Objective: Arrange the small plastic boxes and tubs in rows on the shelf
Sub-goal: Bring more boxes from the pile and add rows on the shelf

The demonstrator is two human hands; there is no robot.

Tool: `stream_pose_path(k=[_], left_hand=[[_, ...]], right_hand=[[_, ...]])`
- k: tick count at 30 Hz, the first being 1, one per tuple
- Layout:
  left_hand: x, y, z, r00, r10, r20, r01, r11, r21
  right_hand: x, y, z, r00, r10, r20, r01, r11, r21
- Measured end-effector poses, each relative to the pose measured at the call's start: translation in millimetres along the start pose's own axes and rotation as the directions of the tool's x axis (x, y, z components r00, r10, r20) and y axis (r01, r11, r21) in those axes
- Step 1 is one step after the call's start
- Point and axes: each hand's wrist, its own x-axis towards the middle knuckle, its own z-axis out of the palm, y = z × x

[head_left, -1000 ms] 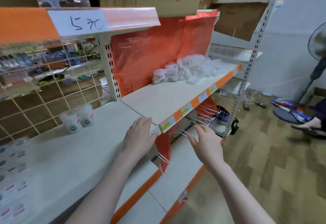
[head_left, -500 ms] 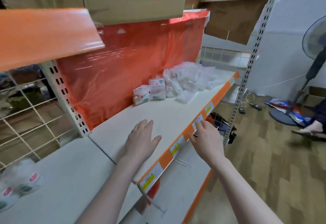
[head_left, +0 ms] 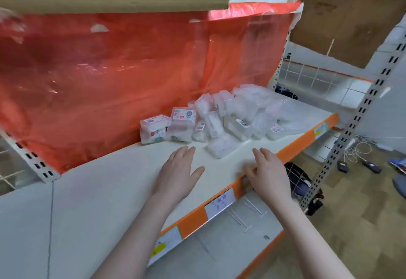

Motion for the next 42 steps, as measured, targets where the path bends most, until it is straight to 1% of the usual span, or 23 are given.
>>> stream_pose_path(k=[4,9,13,16,20,24,26,29,34,37,42], left_hand=[[30.6,44.3,26.4,0.995,-0.097,0.019,0.097,0.995,0.004],[61.9,72.3,46.2,0.984,-0.177,0.014,0.176,0.983,0.048],[76.7,79.4,58.5,0.979,-0.203,0.031,0.199,0.976,0.091],[84.7,78.3,64.8,0.977,-0.212,0.023,0.207,0.969,0.138],[88.4,79.0,69.0,0.974,-0.228,-0.012,0.227,0.964,0.136],[81.6,77.1,70.8,0.974,-0.223,-0.03,0.225,0.965,0.133],[78.5,75.2,69.5,0.974,-0.222,-0.037,0.225,0.964,0.141],[73.8,73.9,66.6,0.975,-0.217,-0.041,0.221,0.964,0.149],[63.3,69.1,63.2,0.971,-0.236,-0.046,0.24,0.959,0.15],[64.1,67.2,60.7,0.971,-0.235,-0.034,0.238,0.962,0.135],[69.0,65.4,57.4,0.973,-0.23,-0.009,0.229,0.967,0.11]], right_hand=[[39.4,53.4,-2.0,0.995,-0.098,0.026,0.096,0.994,0.059],[76.6,87.8,-4.3,0.978,-0.209,0.013,0.206,0.973,0.107],[97.1,101.7,0.3,0.973,-0.232,-0.001,0.231,0.967,0.109],[111.3,111.6,5.6,0.973,-0.226,0.042,0.221,0.971,0.091],[125.7,124.5,13.8,0.962,-0.262,0.081,0.255,0.963,0.086],[133.1,132.3,22.3,0.961,-0.236,0.147,0.212,0.964,0.161],[136.7,133.7,23.9,0.957,-0.251,0.149,0.222,0.957,0.185],[141.8,132.0,24.8,0.943,-0.302,0.143,0.279,0.947,0.157],[144.9,121.0,27.3,0.95,-0.272,0.152,0.25,0.957,0.145],[146.4,113.9,27.4,0.949,-0.294,0.116,0.283,0.953,0.107],[144.6,109.7,24.2,0.941,-0.31,0.132,0.307,0.951,0.048]])
